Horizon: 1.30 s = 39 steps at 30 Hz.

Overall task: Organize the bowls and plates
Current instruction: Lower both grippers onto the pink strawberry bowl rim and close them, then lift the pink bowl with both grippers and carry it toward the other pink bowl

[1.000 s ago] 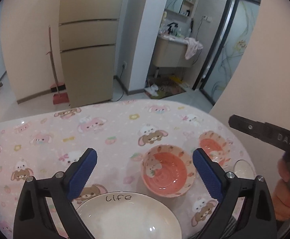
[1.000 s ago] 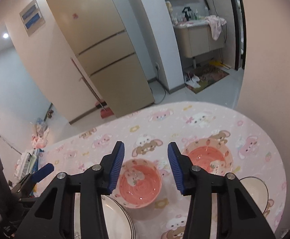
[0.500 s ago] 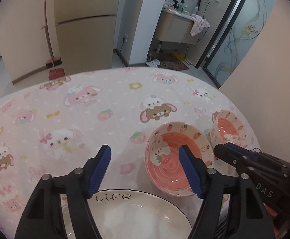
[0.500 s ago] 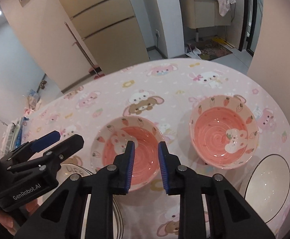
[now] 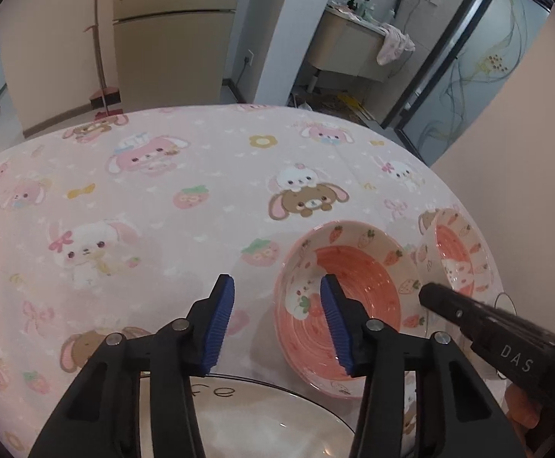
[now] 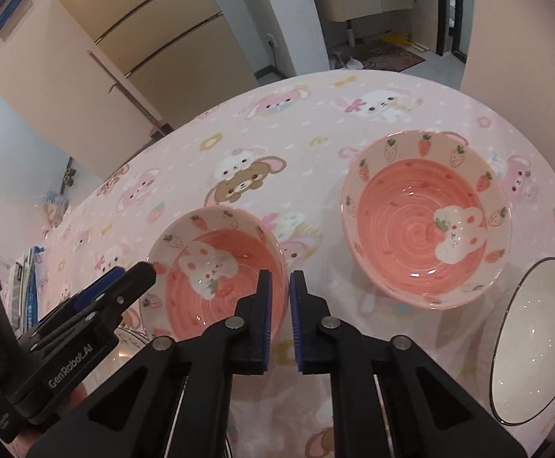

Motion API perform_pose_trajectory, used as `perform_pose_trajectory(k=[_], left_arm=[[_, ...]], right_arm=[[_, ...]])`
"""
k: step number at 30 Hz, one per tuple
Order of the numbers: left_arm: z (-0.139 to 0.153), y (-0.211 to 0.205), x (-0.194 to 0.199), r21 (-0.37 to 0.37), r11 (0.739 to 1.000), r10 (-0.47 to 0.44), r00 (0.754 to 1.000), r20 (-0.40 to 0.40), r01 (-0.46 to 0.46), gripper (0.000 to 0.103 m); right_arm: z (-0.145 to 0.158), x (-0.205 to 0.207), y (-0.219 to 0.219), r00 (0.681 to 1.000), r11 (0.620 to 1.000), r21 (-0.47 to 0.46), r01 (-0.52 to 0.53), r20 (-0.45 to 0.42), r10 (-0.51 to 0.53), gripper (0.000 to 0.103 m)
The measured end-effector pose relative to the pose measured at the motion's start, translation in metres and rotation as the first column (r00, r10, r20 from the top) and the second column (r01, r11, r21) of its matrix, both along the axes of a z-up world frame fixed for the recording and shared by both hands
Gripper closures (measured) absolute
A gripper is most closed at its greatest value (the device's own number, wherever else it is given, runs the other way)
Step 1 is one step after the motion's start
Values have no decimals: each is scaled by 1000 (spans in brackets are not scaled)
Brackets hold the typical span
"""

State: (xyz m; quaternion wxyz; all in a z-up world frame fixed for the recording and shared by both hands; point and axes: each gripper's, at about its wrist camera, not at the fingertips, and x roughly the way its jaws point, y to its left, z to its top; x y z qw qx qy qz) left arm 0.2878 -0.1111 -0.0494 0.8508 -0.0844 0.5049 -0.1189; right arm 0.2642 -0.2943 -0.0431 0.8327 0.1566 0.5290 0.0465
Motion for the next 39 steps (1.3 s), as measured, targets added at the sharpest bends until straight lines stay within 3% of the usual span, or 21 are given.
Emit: perform_pose_trajectory(k=[4,7,11,16,20,24,30,33,39], left_arm=[[-7,0,2,-1,1000,9,1000,-19,-9,68],[-13,2,4,-27,1000,5,999,-42,-6,85],[-15,1,5,-22,1000,8,999,-43,-9,91],[-21,-2,5,-14,1000,5,998,-60,-5,91],[-23,-3,5,-26,1000,15,998,-65,-17,95],[-24,-5,4,-12,1000,12,998,-60,-13,96],[-27,-5,6,-24,1000,9,997,-70,-11,95],[-34,-3,10,-59,998,28,995,-92,-34,95],[-37,-17,9,36,999,9,998,-67,-6,95]], right_arm=[[2,-2,6,1000,1000,-19,-19,10,19,95],[0,-2,6,1000,1000,3,-9,5,9,102],[-7,1,8,1000,1000,16,-16,-20,17,103],[7,-6,12,999,998,-67,0,32,2,101],[4,-3,10,999,999,-19,-26,23,27,83],[-1,-1,3,999,997,-64,32,9,-32,83],[-26,11,1,995,996,84,-10,-101,19,83],[-42,16,4,985,998,65,9,-170,2,82],[-50,20,12,984,998,70,-4,-175,17,91]])
